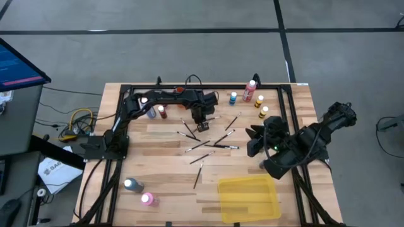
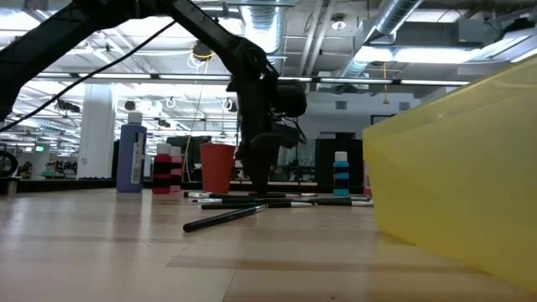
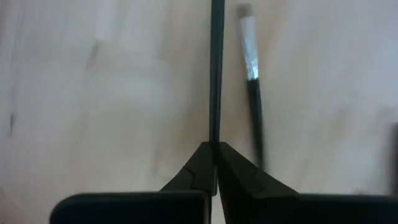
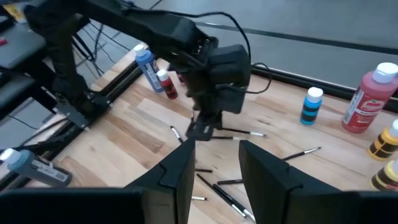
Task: Pick & Place Paint Supplies
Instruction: Put the black paint brush into the orange cup
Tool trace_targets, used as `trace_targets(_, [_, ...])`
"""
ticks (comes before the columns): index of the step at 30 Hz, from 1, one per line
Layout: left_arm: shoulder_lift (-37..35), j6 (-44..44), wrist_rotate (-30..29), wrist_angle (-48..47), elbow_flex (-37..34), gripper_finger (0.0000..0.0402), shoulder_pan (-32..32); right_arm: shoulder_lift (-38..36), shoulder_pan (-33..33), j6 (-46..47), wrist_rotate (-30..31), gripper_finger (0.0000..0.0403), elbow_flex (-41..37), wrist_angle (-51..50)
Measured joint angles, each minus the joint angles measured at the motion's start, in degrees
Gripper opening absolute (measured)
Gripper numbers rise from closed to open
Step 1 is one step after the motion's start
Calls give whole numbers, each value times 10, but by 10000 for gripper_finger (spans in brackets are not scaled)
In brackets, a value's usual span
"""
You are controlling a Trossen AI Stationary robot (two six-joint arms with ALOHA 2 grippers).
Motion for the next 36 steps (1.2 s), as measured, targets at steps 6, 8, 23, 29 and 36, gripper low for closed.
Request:
trace_targets(6, [-33,0,-9,2,-13,1,-9,22,-37,-43,-15,120,-1,13])
trace_targets(8, [-48,-2,-11,3,-31,1,-9,29,-47,-55,-15,120,0,21])
trace_targets(23, [-349,-108,-3,135,-249,0,-8,46,-122,-60,-11,131,0,62])
trace_targets(29, [-510,-172,-1,181,-326,0,-8,41,-219,-261,-92,178,0,239])
trace_targets(36, [-678,-223,-4,237,-392,0,-8,53,-351,-505,-238,217,1,521])
